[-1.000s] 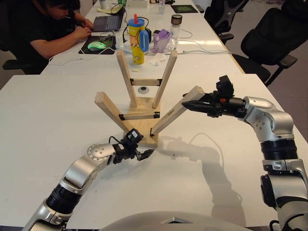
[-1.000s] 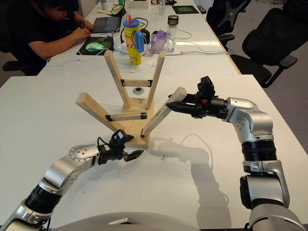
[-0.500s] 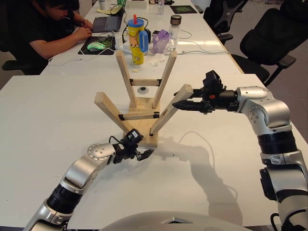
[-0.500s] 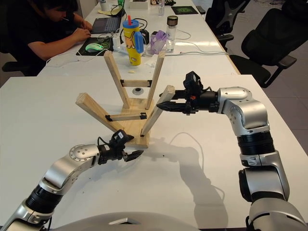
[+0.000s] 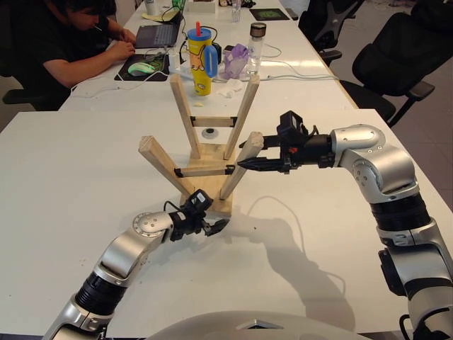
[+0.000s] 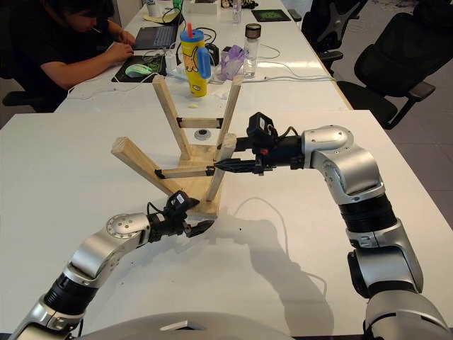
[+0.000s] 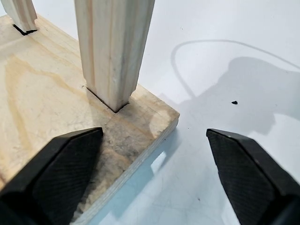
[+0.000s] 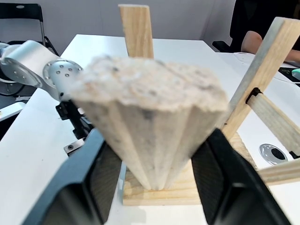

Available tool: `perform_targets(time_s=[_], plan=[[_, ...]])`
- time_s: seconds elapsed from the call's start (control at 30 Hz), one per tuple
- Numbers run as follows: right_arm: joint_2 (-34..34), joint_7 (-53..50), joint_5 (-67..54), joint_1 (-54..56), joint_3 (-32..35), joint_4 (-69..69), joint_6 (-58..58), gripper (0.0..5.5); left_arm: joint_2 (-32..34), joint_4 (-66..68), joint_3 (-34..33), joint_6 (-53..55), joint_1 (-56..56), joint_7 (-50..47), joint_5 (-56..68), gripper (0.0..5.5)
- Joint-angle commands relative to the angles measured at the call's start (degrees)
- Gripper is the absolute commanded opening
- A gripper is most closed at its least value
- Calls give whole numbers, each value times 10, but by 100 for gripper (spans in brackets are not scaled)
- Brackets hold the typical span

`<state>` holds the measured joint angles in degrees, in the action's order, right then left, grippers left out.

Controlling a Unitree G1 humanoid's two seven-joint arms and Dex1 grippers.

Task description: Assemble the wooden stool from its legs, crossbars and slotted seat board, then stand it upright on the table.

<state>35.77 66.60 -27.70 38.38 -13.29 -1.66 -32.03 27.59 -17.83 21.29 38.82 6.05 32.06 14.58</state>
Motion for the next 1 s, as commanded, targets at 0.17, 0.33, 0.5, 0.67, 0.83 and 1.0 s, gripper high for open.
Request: perform_targets(time_s=[0.17,0.33,0.5,0.67,0.83,1.0], plan=[[-12,5,56,0,-60,62,-8,205,-2,41,15,10,-24,2,-18,411],[-3,3,52,-10,-75,24,-26,205,-28,-4,-39,-102,-51,-31,-23,411],[11,-23,58,-19,-80,5,-53,204,-7,-111,-71,-302,-134,-47,-86,411],[17,-36,60,-25,-86,3,-68,204,-10,-186,-158,-494,-131,-150,-251,411],[13,-38,63,-22,-98,10,-68,204,-30,-156,-137,-418,-15,-183,-419,411],[9,-33,67,-15,-111,21,-64,204,-48,-95,-62,-354,33,-152,-551,411]])
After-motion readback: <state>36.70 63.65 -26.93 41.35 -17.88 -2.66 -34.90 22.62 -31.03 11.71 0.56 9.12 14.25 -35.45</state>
